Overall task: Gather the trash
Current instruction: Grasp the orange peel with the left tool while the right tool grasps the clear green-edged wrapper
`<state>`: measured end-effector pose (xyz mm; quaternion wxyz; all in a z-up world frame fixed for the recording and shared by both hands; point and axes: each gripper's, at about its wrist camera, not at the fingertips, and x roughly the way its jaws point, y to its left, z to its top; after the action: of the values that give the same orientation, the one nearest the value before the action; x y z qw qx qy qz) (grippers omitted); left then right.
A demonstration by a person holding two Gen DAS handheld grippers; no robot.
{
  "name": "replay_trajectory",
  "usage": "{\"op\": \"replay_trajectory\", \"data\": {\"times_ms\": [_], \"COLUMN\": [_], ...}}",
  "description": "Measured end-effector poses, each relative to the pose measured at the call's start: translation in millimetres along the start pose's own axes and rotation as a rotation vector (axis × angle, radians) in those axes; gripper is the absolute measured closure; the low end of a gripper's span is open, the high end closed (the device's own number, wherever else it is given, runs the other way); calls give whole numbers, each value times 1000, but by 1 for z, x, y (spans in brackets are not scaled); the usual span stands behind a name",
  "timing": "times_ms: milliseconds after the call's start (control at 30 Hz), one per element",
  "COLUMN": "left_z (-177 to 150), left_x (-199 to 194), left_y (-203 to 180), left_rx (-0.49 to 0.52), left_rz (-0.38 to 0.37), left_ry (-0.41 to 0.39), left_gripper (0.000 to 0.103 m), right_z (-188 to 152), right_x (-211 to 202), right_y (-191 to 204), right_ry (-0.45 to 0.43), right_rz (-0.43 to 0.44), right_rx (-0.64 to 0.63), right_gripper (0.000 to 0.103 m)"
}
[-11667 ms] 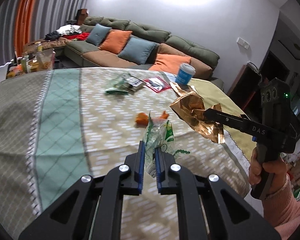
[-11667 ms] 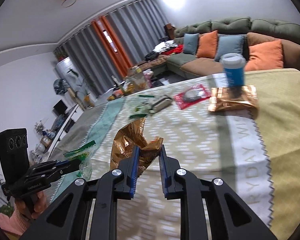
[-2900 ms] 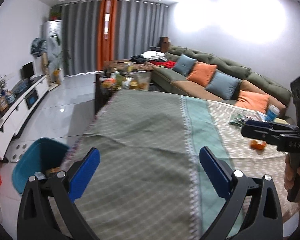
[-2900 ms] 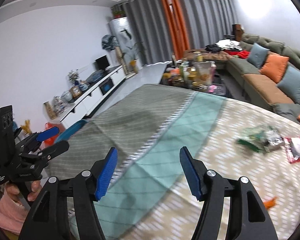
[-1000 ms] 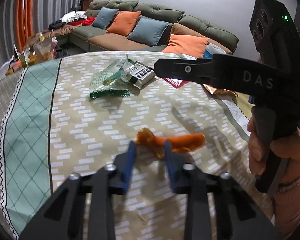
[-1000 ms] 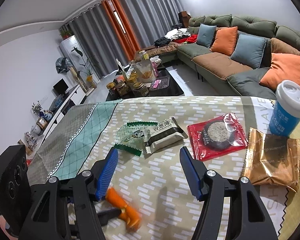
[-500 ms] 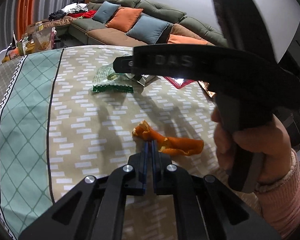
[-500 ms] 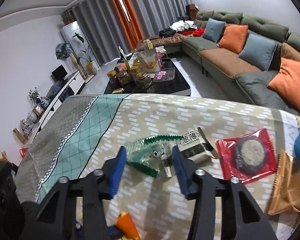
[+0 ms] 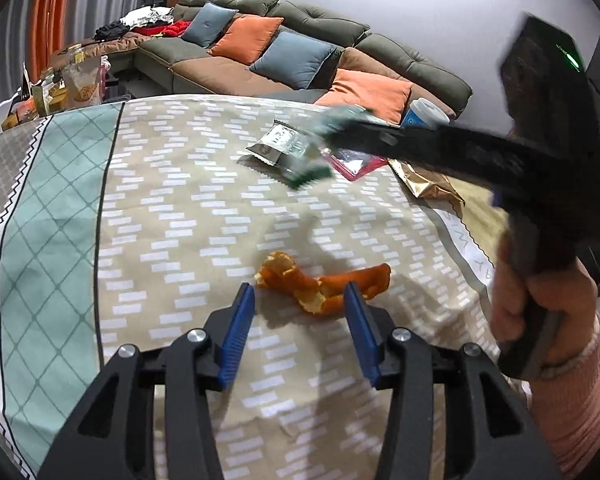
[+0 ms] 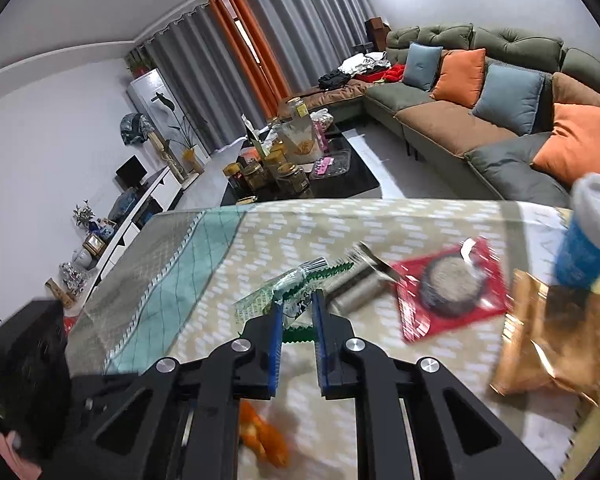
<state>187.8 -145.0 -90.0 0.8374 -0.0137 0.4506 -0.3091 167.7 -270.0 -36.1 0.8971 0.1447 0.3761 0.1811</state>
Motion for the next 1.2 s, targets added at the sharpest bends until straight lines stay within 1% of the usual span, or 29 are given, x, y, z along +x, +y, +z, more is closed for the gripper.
{"op": "replay_trajectory", "data": {"times_ms": [167, 267, 367, 433, 467, 533, 567, 667, 700, 867, 967, 1100, 1167, 1200], "left_z": [8, 10, 10, 10, 9, 7, 6, 4, 2, -5, -12, -20, -25, -25], "left_x": [5, 7, 8, 8, 9, 10, 12, 11, 11, -2, -16, -31, -36, -35], "left_y": [-1, -2, -5, -8, -9, -9, -8, -6, -7, -5, -3, -1, -3, -2], "left_rx": [-8, -16, -3, -1, -2, -7, -16, -20, -15, -10, -5, 4, 27, 19], "left_rz": [0, 1, 5, 4, 3, -2, -14, -18, -15, -11, -27, -48, -63, -66], "left_ry": [6, 6, 5, 6, 6, 10, 20, 17, 16, -2, -27, -39, -27, -10], "left_gripper": [56, 57, 57, 59, 62, 76, 89, 90, 93, 97, 98, 98, 98, 94], "right_z": [-22, -36, -46, -51, -52, -56, -57, -58, -59, -61, -64, -66, -67, -68], "right_x": [-15, -18, -17, -16, -16, -17, -18, -19, -19, -22, -23, -24, -25, -26], "right_y": [-13, -18, -12, -6, -3, -1, 0, 2, 3, 8, 13, 19, 23, 23], "right_ry": [27, 51, 74, 82, 82, 79, 77, 75, 74, 65, 62, 65, 61, 58], "right_rz": [-52, -58, -73, -57, -45, -33, -27, -27, -24, -8, 4, 18, 12, 11], "right_rx": [6, 12, -22, -42, -49, -50, -48, -49, -47, -46, -52, -66, -78, -79], "right_gripper": [89, 89, 89, 89, 89, 89, 89, 89, 89, 89, 89, 89, 89, 89]}}
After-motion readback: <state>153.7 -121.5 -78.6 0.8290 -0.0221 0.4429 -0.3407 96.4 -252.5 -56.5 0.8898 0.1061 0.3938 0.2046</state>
